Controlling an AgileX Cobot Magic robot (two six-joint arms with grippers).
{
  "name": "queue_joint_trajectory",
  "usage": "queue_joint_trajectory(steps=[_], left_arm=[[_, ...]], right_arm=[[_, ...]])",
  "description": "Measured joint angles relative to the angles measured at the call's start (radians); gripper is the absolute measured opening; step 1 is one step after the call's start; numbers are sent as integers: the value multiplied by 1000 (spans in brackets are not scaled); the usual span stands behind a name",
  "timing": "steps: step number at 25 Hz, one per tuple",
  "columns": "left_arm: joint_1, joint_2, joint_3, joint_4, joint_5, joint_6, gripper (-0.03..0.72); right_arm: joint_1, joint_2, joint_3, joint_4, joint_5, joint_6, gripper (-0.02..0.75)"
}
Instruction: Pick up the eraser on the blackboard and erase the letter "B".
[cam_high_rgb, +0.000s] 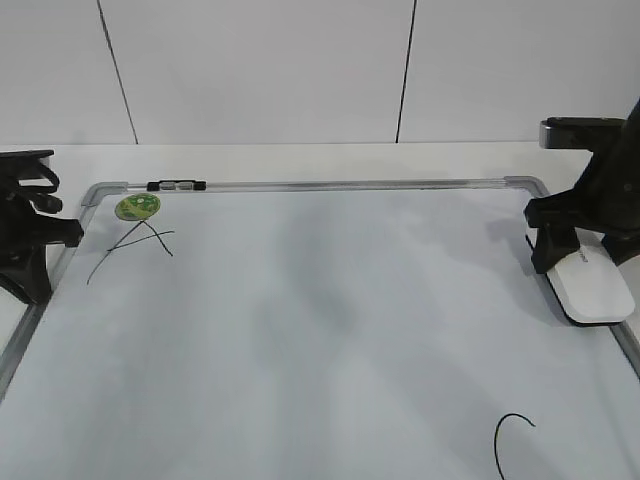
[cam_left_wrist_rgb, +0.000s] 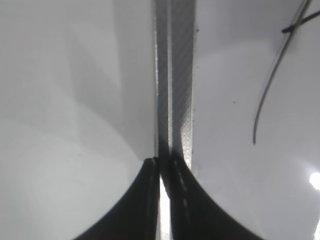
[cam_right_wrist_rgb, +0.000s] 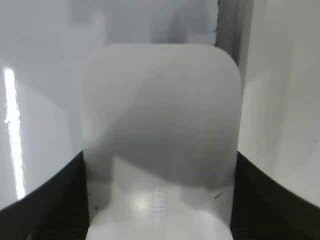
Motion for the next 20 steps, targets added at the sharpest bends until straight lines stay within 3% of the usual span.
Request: queue_joint_trajectory(steps=[7,13,20], left_arm=[[0,0,0,0,0,0,24],[0,0,0,-2,0,2,25],[0,0,0,-2,0,2,25]], right_arm=[[0,0,0,0,11,0,544],[0,0,0,-2,23,4,655],[0,0,-52,-3,95,11,657]])
